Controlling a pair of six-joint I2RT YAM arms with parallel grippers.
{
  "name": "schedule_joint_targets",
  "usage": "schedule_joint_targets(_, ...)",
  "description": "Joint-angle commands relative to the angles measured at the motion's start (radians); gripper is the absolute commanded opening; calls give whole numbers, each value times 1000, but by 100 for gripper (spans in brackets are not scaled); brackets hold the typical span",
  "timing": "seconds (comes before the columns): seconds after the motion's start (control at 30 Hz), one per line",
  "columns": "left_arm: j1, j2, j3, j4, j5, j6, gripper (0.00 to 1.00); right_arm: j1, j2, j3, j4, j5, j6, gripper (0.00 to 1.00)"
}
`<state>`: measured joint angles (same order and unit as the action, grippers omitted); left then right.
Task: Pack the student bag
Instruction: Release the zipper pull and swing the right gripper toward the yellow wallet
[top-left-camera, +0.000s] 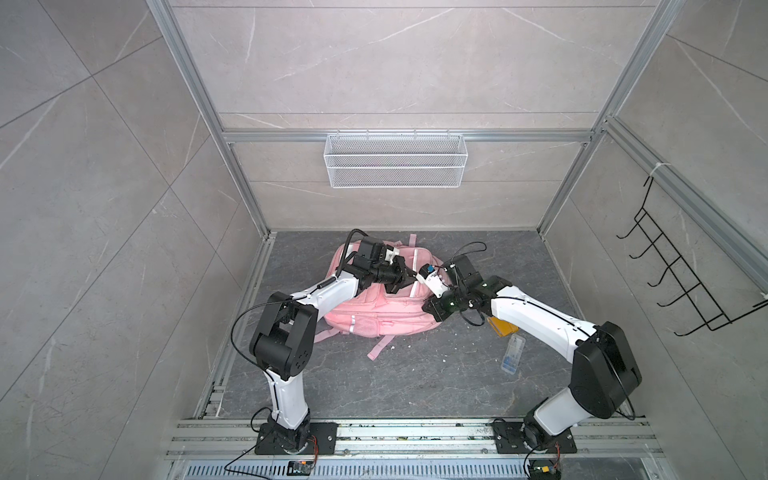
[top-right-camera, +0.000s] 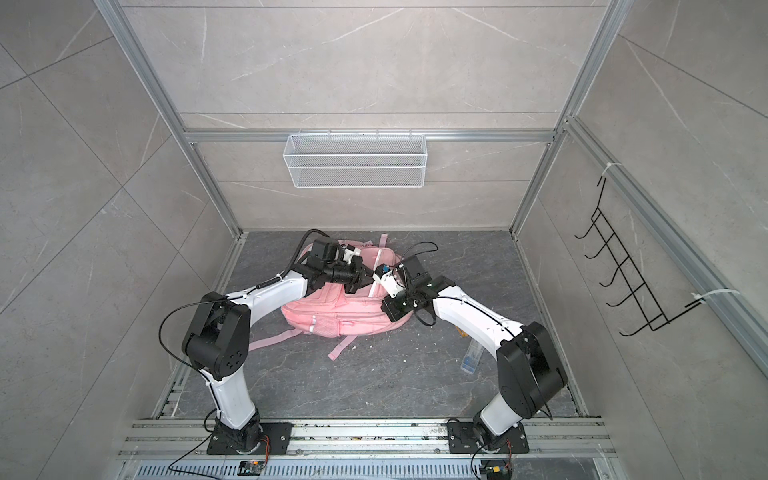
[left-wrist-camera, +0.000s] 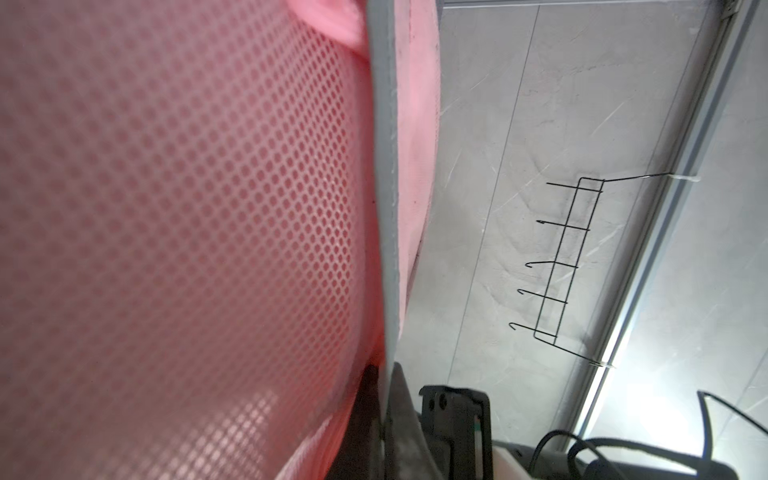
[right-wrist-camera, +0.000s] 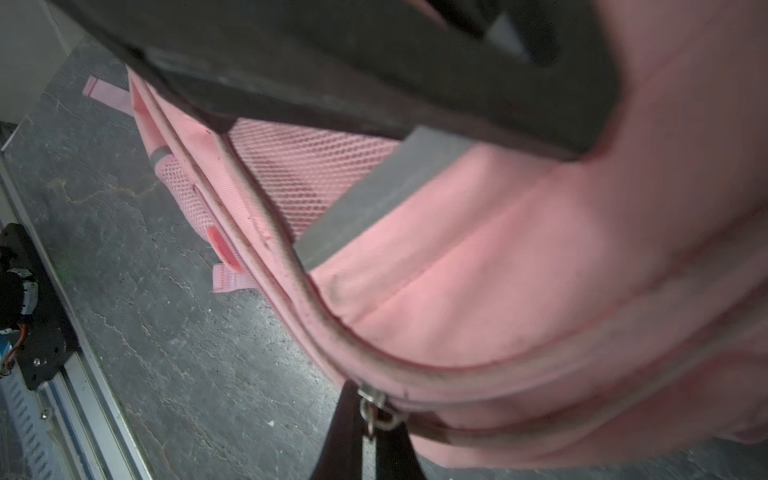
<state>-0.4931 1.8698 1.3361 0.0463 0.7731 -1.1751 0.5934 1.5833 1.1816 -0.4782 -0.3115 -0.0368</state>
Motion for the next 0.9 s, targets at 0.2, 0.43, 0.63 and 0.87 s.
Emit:
schedule_joint_targets(0.2, 0, 26, 77, 411, -78, -286, 0, 165, 20, -19, 214, 18, 286, 0)
schedule_joint_targets(0.43, -6, 1, 21, 465, -122, -338, 0, 189, 55, -31, 319, 45, 395, 0)
schedule_joint_targets(0.63, 0, -29, -17, 437, -112, -307, 0, 187, 10, -36, 281, 37, 368, 2)
schedule_joint_targets(0.87, 20, -75, -111, 407, -106, -259, 0, 103, -94, -102, 309, -39, 443, 24)
